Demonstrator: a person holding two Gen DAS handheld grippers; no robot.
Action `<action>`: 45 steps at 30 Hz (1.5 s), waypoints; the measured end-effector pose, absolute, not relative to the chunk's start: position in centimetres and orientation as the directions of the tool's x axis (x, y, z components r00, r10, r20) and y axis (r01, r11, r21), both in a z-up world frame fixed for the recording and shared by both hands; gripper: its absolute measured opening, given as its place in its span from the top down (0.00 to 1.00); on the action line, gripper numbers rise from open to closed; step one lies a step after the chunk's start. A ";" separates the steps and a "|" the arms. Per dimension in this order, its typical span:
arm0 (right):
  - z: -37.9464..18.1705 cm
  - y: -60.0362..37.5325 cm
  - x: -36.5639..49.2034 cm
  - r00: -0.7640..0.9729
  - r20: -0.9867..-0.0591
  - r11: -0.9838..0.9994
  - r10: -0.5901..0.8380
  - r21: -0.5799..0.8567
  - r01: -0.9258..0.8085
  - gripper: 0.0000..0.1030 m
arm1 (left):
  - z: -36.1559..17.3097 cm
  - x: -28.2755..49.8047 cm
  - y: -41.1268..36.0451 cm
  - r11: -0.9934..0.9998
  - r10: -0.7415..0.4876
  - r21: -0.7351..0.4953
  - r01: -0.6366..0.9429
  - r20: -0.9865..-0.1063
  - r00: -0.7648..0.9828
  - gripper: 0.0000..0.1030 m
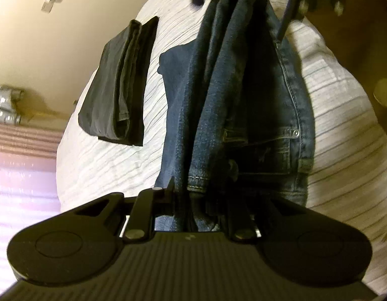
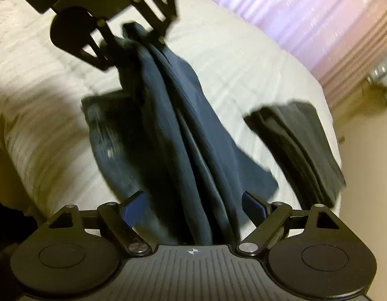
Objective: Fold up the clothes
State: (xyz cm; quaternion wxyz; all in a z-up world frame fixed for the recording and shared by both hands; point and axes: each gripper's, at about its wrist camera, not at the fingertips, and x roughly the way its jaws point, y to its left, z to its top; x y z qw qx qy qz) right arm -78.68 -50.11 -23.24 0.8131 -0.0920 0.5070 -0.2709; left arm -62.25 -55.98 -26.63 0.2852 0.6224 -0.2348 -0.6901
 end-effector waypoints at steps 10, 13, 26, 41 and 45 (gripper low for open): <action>-21.5 -55.4 -77.6 0.346 -0.654 0.730 -0.672 -0.507 0.459 0.81 | -20.8 -63.0 -59.2 -0.461 -0.883 0.887 0.034 -0.455 -0.114 0.82; -20.0 -54.2 -78.3 0.361 -0.523 0.632 -0.772 -0.574 0.521 0.81 | -21.0 -62.8 -58.2 -0.414 -0.909 0.897 0.152 -0.401 -0.112 0.84; -31.8 -52.2 -77.1 0.325 -0.744 0.811 -0.584 -0.518 0.272 0.79 | -34.2 -62.5 -52.7 -0.665 -0.739 0.723 0.188 -0.673 -0.026 0.84; -33.9 -48.4 -79.5 0.255 -0.766 0.799 -0.590 -0.600 0.048 0.33 | -34.6 -61.3 -52.0 -0.663 -0.746 0.735 0.144 -0.663 -0.053 0.45; -34.5 -51.5 -79.0 0.244 -0.784 0.813 -0.571 -0.580 0.040 0.46 | -33.2 -61.1 -49.7 -0.663 -0.744 0.728 0.177 -0.666 -0.050 0.37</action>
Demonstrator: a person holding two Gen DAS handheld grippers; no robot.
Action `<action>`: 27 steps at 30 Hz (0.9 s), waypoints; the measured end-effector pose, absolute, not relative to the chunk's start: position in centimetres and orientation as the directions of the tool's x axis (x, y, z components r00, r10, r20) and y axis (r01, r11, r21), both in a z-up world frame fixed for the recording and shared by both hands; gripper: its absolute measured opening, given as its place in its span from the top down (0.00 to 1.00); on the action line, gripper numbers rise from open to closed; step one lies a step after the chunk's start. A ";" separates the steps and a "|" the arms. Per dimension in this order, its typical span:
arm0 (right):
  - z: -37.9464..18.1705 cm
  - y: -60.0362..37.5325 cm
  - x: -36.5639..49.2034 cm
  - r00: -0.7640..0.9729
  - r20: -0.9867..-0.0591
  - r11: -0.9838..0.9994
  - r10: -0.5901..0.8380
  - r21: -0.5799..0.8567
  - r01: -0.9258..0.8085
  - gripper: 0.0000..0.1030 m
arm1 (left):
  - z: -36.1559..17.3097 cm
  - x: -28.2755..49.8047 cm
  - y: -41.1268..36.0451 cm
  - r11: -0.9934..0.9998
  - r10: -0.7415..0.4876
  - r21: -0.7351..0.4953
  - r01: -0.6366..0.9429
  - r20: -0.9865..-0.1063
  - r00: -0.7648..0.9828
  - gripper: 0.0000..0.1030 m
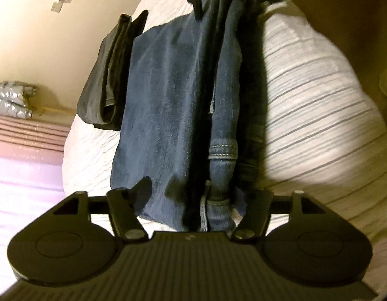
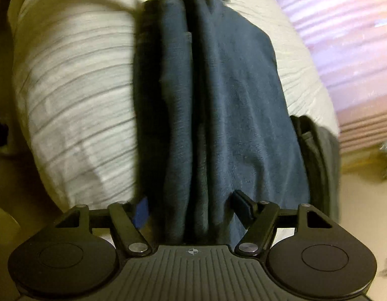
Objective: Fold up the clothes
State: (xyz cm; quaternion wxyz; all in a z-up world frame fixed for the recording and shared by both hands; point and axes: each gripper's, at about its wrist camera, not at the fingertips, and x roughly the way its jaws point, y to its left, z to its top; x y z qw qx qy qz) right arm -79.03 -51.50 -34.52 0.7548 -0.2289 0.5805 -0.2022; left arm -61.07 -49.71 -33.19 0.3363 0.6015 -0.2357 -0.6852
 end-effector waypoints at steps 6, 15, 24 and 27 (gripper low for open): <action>-28.8 -56.0 -79.4 0.275 -0.839 0.881 -0.470 -0.425 0.209 0.75 | -33.3 -63.0 -49.4 -0.634 -0.765 0.746 0.201 -0.643 -0.028 0.20; -25.2 -57.0 -79.3 0.304 -0.847 0.891 -0.436 -0.359 0.277 0.78 | -34.4 -64.6 -49.8 -0.625 -0.765 0.743 0.239 -0.644 0.003 0.16; -26.7 -55.0 -79.9 0.315 -0.827 0.882 -0.467 -0.410 0.230 0.76 | -33.7 -62.9 -52.3 -0.683 -0.699 0.681 0.266 -0.714 0.035 0.64; -28.4 -53.6 -80.0 0.310 -0.787 0.846 -0.534 -0.501 0.185 0.23 | -31.8 -62.1 -53.3 -0.705 -0.666 0.631 0.324 -0.746 0.001 0.67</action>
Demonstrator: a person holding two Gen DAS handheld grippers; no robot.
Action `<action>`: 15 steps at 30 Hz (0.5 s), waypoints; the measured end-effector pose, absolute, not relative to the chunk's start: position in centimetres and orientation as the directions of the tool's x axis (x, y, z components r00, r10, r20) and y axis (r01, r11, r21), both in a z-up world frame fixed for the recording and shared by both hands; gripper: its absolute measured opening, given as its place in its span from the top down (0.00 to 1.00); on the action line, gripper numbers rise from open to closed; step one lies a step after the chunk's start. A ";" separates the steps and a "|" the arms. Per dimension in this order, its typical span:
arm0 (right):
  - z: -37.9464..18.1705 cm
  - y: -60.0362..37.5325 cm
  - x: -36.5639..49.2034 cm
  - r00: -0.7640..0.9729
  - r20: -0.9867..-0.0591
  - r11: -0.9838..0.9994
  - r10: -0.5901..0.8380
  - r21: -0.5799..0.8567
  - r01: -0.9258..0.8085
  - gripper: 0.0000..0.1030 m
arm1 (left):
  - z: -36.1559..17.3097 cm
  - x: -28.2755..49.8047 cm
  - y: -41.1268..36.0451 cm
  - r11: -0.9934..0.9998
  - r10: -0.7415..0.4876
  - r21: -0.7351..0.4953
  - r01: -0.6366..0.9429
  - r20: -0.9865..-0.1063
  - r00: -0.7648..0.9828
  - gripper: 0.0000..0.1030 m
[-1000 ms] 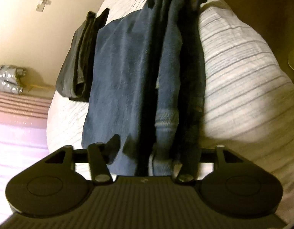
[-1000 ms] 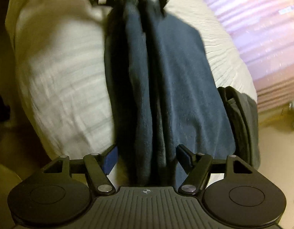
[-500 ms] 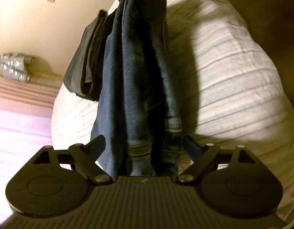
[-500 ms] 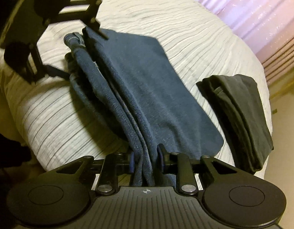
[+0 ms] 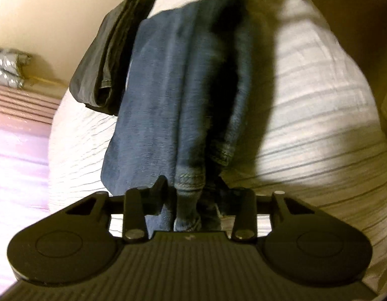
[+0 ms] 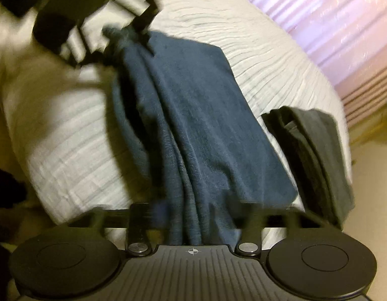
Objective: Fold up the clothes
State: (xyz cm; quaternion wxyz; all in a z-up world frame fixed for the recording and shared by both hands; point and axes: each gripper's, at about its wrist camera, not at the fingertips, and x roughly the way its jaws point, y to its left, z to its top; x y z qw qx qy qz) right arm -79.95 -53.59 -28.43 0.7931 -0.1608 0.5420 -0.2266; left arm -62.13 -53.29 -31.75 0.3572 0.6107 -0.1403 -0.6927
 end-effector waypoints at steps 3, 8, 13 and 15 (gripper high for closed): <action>-30.9 -53.4 -79.8 0.292 -0.779 0.829 -0.555 -0.544 0.126 0.18 | -30.3 -61.6 -53.9 -0.724 -0.649 0.607 0.328 -0.760 -0.025 0.68; -30.3 -55.6 -79.3 0.238 -0.793 0.828 -0.561 -0.536 0.165 0.70 | -28.3 -61.2 -54.5 -0.743 -0.639 0.602 0.293 -0.769 -0.038 0.72; -23.4 -57.4 -79.1 0.256 -0.783 0.824 -0.566 -0.527 0.210 0.72 | -22.9 -59.7 -56.4 -0.724 -0.670 0.625 0.292 -0.738 -0.081 0.73; -20.0 -58.3 -78.7 0.263 -0.769 0.812 -0.583 -0.539 0.224 0.72 | -20.3 -58.9 -57.6 -0.715 -0.684 0.636 0.291 -0.722 -0.104 0.73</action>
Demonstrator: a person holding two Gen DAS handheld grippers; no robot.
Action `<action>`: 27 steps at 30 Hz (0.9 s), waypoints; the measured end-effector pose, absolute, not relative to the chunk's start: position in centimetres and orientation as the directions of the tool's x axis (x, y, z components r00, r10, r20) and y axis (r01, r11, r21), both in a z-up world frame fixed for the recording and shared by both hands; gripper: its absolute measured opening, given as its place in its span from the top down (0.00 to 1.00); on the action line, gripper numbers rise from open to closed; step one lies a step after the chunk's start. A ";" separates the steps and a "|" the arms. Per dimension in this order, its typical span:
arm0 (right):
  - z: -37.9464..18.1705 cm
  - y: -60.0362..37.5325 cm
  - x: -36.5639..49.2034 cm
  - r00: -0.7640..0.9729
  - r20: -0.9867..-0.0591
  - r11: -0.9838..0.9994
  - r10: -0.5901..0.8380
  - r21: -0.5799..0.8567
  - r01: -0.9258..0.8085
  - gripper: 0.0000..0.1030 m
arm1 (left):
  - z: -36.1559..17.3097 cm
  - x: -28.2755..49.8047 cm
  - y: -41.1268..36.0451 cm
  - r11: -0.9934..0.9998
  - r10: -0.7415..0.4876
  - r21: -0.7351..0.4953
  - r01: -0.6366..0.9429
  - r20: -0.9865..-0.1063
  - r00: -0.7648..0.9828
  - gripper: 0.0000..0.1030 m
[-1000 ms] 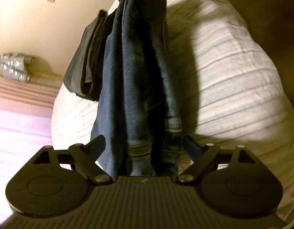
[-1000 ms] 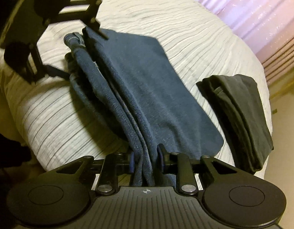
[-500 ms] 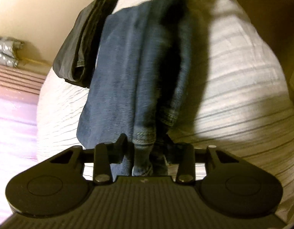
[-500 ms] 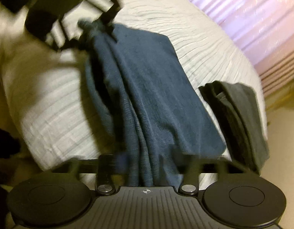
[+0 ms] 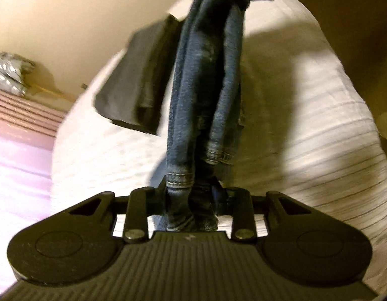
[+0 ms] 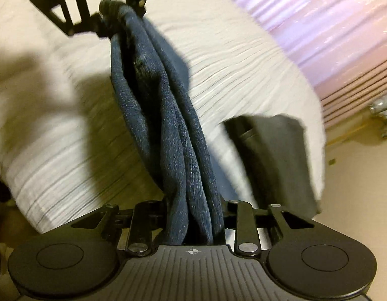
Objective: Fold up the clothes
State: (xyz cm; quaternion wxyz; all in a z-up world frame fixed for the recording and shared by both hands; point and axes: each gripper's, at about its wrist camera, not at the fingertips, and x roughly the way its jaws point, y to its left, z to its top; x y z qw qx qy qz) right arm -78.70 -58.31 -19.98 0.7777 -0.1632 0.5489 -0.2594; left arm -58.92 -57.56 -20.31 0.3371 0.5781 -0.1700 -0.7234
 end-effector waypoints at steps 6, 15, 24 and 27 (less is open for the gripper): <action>-11.6 -60.4 -77.7 0.252 -0.730 0.770 -0.636 -0.576 0.274 0.73 | -12.8 -57.7 -61.5 -0.670 -0.742 0.699 0.251 -0.645 -0.183 0.73; -2.9 -67.4 -79.3 0.234 -0.560 0.607 -0.794 -0.713 0.352 0.73 | -5.2 -61.1 -70.8 -0.506 -0.858 0.835 0.217 -0.464 -0.220 0.73; -5.1 -82.5 -84.3 0.253 -0.432 0.495 -0.866 -0.816 0.300 0.72 | -9.5 -69.2 -84.3 -0.353 -0.935 0.908 0.225 -0.335 -0.117 0.72; -9.8 -86.2 -86.0 0.265 -0.434 0.500 -0.861 -0.821 0.277 0.72 | -16.9 -71.7 -86.5 -0.457 -0.889 0.866 0.203 -0.449 -0.088 0.73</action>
